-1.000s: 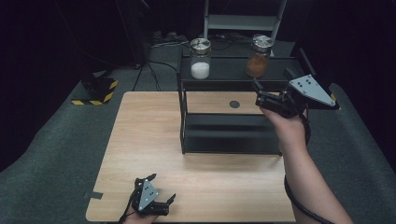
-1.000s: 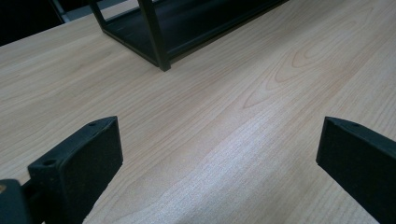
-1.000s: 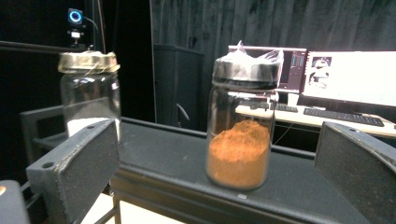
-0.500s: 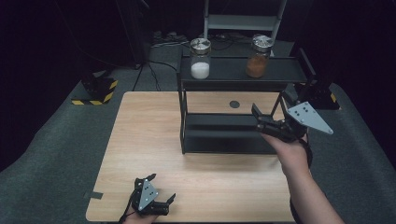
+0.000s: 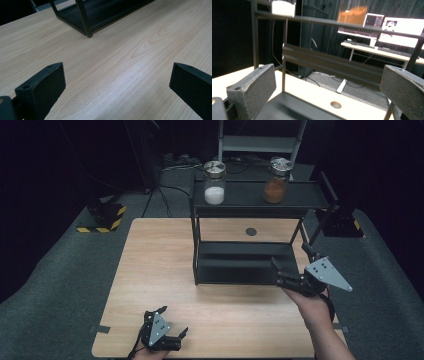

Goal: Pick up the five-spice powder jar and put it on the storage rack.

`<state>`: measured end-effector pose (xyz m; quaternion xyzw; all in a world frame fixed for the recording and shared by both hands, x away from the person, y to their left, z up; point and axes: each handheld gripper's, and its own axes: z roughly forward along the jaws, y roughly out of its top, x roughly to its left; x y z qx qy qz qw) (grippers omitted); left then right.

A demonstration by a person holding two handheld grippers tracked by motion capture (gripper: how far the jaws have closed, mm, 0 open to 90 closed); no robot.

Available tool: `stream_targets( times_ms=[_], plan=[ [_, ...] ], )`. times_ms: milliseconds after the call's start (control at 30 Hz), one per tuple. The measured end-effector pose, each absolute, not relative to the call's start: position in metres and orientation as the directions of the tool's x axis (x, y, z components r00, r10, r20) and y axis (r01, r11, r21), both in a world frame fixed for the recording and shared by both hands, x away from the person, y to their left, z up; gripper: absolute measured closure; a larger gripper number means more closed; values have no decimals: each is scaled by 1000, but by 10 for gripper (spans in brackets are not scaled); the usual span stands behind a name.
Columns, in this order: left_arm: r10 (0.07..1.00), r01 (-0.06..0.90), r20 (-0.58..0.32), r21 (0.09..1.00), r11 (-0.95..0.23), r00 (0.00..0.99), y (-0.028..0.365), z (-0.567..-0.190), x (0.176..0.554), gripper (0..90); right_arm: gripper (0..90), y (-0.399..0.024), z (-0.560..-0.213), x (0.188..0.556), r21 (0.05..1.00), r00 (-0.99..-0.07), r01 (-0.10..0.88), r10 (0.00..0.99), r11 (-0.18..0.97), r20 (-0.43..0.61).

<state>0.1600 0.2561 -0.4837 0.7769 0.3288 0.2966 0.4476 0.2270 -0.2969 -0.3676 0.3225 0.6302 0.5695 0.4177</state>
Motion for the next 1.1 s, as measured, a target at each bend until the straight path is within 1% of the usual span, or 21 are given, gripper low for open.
stream_targets(
  times_ms=[600,1100],
  plan=[
    [781,251,155,894,-371,605,257,-484,161,6,0,-307,-429,207,980,-423,50,893,195,-156],
    [780,250,153,895,-369,606,258,-484,161,6,0,-318,-471,198,951,-409,190,900,246,-151]
  ],
)
